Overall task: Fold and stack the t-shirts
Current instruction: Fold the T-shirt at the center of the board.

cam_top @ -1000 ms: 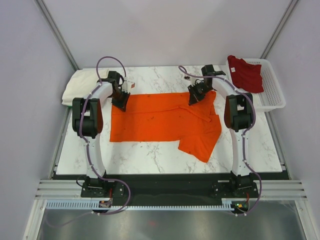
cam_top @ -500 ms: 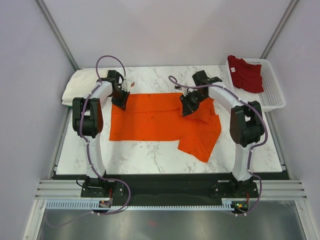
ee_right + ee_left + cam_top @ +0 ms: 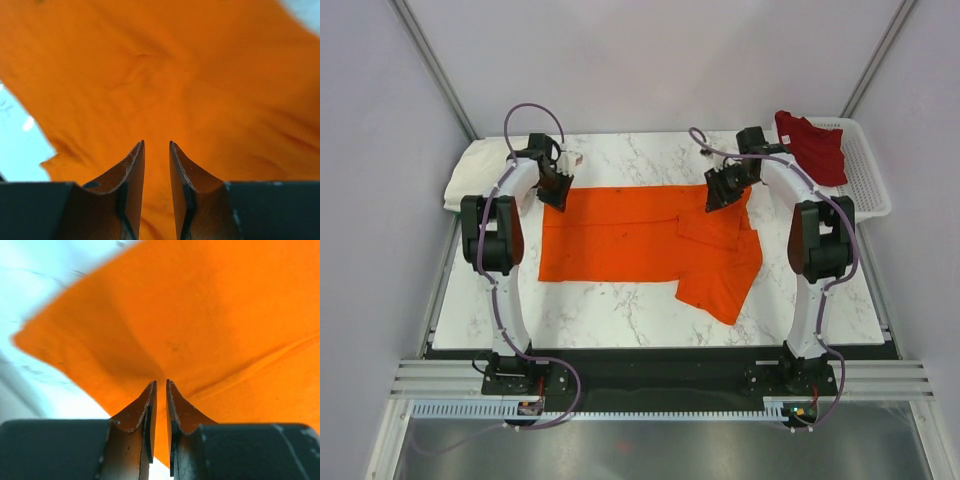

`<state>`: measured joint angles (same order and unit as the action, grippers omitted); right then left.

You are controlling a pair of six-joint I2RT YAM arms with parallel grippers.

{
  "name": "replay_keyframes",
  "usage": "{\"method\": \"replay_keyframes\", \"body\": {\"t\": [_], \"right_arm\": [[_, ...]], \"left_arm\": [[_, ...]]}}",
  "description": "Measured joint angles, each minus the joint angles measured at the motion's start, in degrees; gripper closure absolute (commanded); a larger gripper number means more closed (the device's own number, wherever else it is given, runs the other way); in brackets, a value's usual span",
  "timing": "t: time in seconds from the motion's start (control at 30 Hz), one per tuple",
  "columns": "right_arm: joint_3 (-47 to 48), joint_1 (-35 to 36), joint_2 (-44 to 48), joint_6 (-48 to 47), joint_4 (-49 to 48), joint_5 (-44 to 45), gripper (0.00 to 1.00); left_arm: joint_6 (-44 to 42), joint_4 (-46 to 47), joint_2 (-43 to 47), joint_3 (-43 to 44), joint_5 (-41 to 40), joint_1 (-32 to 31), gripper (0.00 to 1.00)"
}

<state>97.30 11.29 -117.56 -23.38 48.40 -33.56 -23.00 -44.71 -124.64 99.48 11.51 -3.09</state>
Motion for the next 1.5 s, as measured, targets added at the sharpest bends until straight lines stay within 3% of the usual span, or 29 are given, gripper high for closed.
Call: {"method": "replay_keyframes", "body": {"t": [0.27, 0.73, 1.07, 1.17, 1.3, 1.5], "right_arm": [[8.94, -8.48, -10.25, 1.11, -2.60, 2.38, 0.67], [17.88, -8.79, -19.26, 1.40, -3.17, 9.40, 0.66], [27.04, -8.79, -24.72, 2.38, -5.38, 11.45, 0.64], [26.36, -8.79, -23.76, 1.64, -5.51, 11.61, 0.59], [15.39, -8.92, -14.29, -0.96, -9.38, 11.50, 0.56], [-6.47, -8.96, 9.79, -6.71, -14.51, 9.81, 0.55]], "left_arm": [[0.00, -1.55, -4.59, 9.05, -2.03, 2.69, 0.81], [-0.31, -9.03, -16.31, 25.68, -4.09, 2.89, 0.81], [-0.37, -9.03, -23.43, 38.82, -6.80, 2.34, 0.79], [-0.28, -8.83, -22.51, 38.88, -7.48, 1.68, 0.77], [0.15, -8.22, -15.21, 33.77, -8.15, 0.37, 0.73], [0.31, -4.83, 7.72, 11.15, -6.64, -1.57, 0.71]]}}
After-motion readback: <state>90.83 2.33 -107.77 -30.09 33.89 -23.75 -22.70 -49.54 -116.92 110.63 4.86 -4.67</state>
